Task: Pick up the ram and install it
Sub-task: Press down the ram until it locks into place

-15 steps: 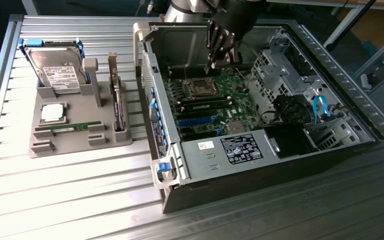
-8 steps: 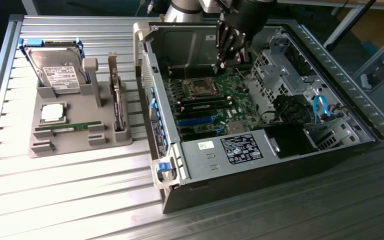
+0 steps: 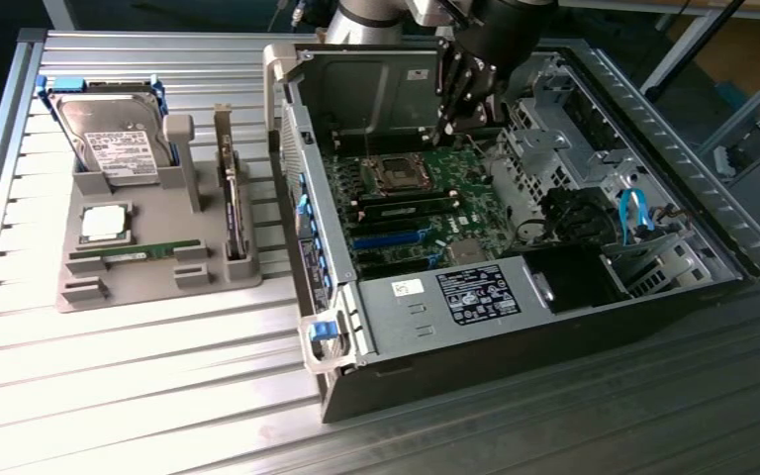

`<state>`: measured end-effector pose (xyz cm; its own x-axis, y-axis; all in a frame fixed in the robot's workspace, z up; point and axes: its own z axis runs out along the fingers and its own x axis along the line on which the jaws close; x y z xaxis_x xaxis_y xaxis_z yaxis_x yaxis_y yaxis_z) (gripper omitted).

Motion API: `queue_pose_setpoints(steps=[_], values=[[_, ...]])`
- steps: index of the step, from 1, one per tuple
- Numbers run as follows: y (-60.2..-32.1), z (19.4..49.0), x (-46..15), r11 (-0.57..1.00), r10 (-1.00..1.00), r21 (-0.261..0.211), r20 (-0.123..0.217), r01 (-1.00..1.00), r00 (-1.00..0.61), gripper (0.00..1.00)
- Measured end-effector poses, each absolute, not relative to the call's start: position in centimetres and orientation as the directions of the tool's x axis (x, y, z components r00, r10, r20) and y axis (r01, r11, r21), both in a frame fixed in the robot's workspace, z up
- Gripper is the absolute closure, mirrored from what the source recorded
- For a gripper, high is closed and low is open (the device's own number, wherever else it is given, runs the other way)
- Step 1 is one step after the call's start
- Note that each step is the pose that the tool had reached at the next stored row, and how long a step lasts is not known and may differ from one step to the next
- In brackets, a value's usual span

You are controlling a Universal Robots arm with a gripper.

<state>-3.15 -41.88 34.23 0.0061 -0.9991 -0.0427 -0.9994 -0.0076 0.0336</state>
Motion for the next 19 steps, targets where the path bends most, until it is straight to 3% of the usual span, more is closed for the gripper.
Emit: queue_pose_setpoints(steps=[6,19], values=[[-41.88,34.22,-3.36,-0.008,-0.999,0.009,-0.043,-1.0,0.007,0.89],[-41.88,34.23,-3.37,-0.008,-0.999,0.009,-0.043,-1.0,0.007,0.89]])
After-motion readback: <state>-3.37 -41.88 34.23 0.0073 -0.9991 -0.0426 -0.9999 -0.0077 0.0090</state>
